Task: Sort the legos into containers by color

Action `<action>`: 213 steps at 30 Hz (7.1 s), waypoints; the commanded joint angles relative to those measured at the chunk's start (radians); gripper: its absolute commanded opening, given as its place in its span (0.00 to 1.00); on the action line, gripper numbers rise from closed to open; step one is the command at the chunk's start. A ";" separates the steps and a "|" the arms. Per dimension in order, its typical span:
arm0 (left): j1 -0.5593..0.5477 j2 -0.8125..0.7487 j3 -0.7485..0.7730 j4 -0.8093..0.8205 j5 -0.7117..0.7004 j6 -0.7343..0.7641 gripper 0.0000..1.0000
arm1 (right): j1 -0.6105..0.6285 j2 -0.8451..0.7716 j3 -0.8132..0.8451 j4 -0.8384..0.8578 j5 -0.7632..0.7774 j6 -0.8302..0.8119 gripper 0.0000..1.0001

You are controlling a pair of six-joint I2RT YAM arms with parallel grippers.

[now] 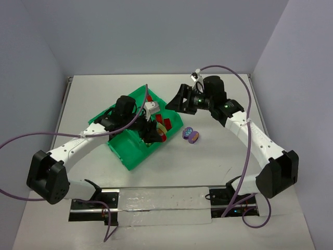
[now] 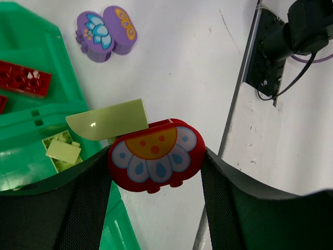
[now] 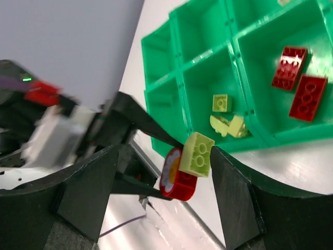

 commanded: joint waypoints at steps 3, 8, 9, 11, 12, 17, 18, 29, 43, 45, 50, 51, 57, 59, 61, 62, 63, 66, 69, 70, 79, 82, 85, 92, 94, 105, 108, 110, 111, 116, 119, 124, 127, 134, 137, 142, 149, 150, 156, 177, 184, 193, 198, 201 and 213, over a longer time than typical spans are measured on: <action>-0.025 -0.067 0.048 0.044 -0.072 0.061 0.01 | -0.006 -0.016 -0.074 0.074 -0.018 0.080 0.79; -0.042 -0.171 -0.035 0.127 -0.125 0.060 0.00 | -0.006 -0.007 -0.127 0.120 -0.053 0.108 0.79; -0.042 -0.180 -0.037 0.125 -0.127 0.059 0.00 | -0.006 -0.006 -0.136 0.132 -0.067 0.113 0.80; -0.042 -0.192 -0.033 0.112 -0.134 0.063 0.00 | -0.006 -0.001 -0.158 0.170 -0.133 0.132 0.80; -0.043 -0.192 -0.033 0.106 -0.136 0.064 0.00 | -0.005 0.002 -0.159 0.186 -0.135 0.140 0.80; -0.049 -0.187 -0.023 0.094 -0.138 0.055 0.00 | 0.000 0.024 -0.205 0.285 -0.241 0.191 0.80; -0.051 -0.188 -0.026 0.102 -0.140 0.051 0.00 | 0.003 0.027 -0.205 0.291 -0.250 0.192 0.80; -0.058 -0.183 -0.027 0.105 -0.144 0.049 0.00 | 0.037 0.050 -0.183 0.292 -0.261 0.181 0.80; -0.059 -0.192 -0.038 0.100 -0.168 0.045 0.00 | 0.083 0.102 -0.166 0.367 -0.311 0.222 0.43; -0.060 -0.193 -0.040 0.100 -0.170 0.043 0.00 | 0.082 0.106 -0.173 0.413 -0.344 0.242 0.34; -0.060 -0.203 -0.050 0.097 -0.183 0.040 0.00 | 0.056 0.105 -0.209 0.493 -0.361 0.315 0.00; -0.060 -0.209 -0.051 0.091 -0.189 0.043 0.00 | 0.047 0.099 -0.214 0.488 -0.344 0.316 0.00; -0.060 -0.247 -0.089 0.073 -0.210 0.038 0.00 | -0.017 0.032 -0.257 0.475 -0.258 0.334 0.00; -0.060 -0.261 -0.100 0.072 -0.219 0.027 0.00 | -0.031 0.019 -0.260 0.473 -0.242 0.338 0.00; -0.059 -0.275 -0.102 0.064 -0.229 0.015 0.00 | -0.035 0.015 -0.254 0.464 -0.232 0.331 0.00; -0.059 -0.288 -0.099 0.048 -0.252 -0.004 0.00 | -0.038 0.014 -0.240 0.436 -0.218 0.314 0.00; -0.059 -0.300 -0.097 0.031 -0.285 -0.028 0.00 | -0.037 0.016 -0.226 0.399 -0.189 0.285 0.00; -0.058 -0.361 -0.071 -0.022 -0.433 -0.138 0.00 | -0.005 0.030 -0.157 0.193 0.000 0.127 0.00; -0.033 -0.419 -0.017 -0.081 -0.524 -0.219 0.00 | 0.033 0.070 -0.116 0.127 0.069 0.049 0.00; -0.022 -0.440 0.002 -0.101 -0.542 -0.244 0.00 | 0.050 0.089 -0.103 0.119 0.077 0.037 0.00; 0.017 -0.517 0.131 -0.190 -0.818 -0.467 0.00 | 0.216 0.306 0.078 0.010 0.208 -0.057 0.04; 0.020 -0.479 0.180 -0.254 -0.928 -0.536 0.00 | 0.261 0.361 0.130 -0.007 0.237 -0.066 0.08; 0.020 -0.431 0.238 -0.293 -0.968 -0.569 0.00 | 0.277 0.419 0.169 -0.019 0.244 -0.066 0.29; 0.021 -0.402 0.270 -0.302 -1.001 -0.593 0.00 | 0.282 0.446 0.219 -0.052 0.234 -0.095 0.81; 0.021 -0.396 0.274 -0.302 -1.007 -0.597 0.00 | 0.282 0.438 0.231 -0.062 0.237 -0.100 0.82; 0.017 -0.150 0.347 -0.285 -0.968 -0.654 0.00 | 0.035 0.126 0.002 -0.096 0.374 -0.099 0.82; 0.012 -0.065 0.359 -0.227 -0.960 -0.682 0.00 | -0.059 0.025 -0.080 -0.107 0.427 -0.108 0.82; 0.009 -0.017 0.377 -0.213 -0.963 -0.707 0.00 | -0.102 -0.046 -0.129 -0.119 0.460 -0.108 0.82; 0.007 0.005 0.387 -0.207 -0.961 -0.707 0.00 | -0.116 -0.067 -0.129 -0.119 0.460 -0.109 0.82; -0.022 0.190 0.463 -0.178 -0.991 -0.746 0.00 | -0.183 -0.163 -0.214 -0.146 0.515 -0.126 0.82; -0.037 0.280 0.513 -0.181 -1.007 -0.765 0.00 | -0.193 -0.187 -0.256 -0.150 0.526 -0.124 0.82; -0.069 0.399 0.586 -0.199 -1.022 -0.753 0.00 | -0.195 -0.204 -0.315 -0.147 0.511 -0.123 0.82; -0.077 0.425 0.591 -0.180 -1.014 -0.742 0.00 | -0.195 -0.214 -0.336 -0.138 0.494 -0.138 0.83; -0.079 0.501 0.635 -0.184 -0.914 -0.695 0.31 | -0.195 -0.236 -0.346 -0.175 0.534 -0.155 0.83; -0.081 0.504 0.629 -0.167 -0.890 -0.687 0.62 | -0.195 -0.242 -0.356 -0.173 0.530 -0.149 0.83; -0.085 0.506 0.648 -0.175 -0.885 -0.674 0.86 | -0.195 -0.240 -0.371 -0.173 0.525 -0.150 0.83; -0.090 0.461 0.655 -0.188 -0.899 -0.662 0.88 | -0.193 -0.229 -0.395 -0.161 0.516 -0.164 0.83; -0.091 0.452 0.653 -0.189 -0.902 -0.659 0.88 | -0.190 -0.224 -0.398 -0.157 0.512 -0.172 0.83; -0.100 0.333 0.605 -0.197 -0.927 -0.650 0.88 | -0.129 -0.146 -0.405 -0.119 0.520 -0.235 0.83; -0.103 0.021 0.409 -0.183 -0.911 -0.626 0.87 | -0.048 0.255 -0.327 0.100 0.549 -0.207 0.86; -0.103 0.036 0.384 -0.170 -0.906 -0.628 0.86 | 0.021 0.193 -0.451 0.179 0.480 -0.198 0.86; -0.103 0.050 0.392 -0.178 -0.891 -0.626 0.85 | 0.158 0.198 -0.465 0.137 0.608 -0.155 0.86; -0.103 0.045 0.390 -0.186 -0.899 -0.624 0.85 | 0.181 0.227 -0.434 0.106 0.631 -0.171 0.86; -0.103 0.038 0.378 -0.182 -0.903 -0.625 0.85 | 0.201 0.207 -0.433 0.107 0.618 -0.192 0.88; -0.106 0.054 0.381 -0.174 -0.864 -0.631 0.84 | 0.230 0.113 -0.447 0.131 0.515 -0.267 0.91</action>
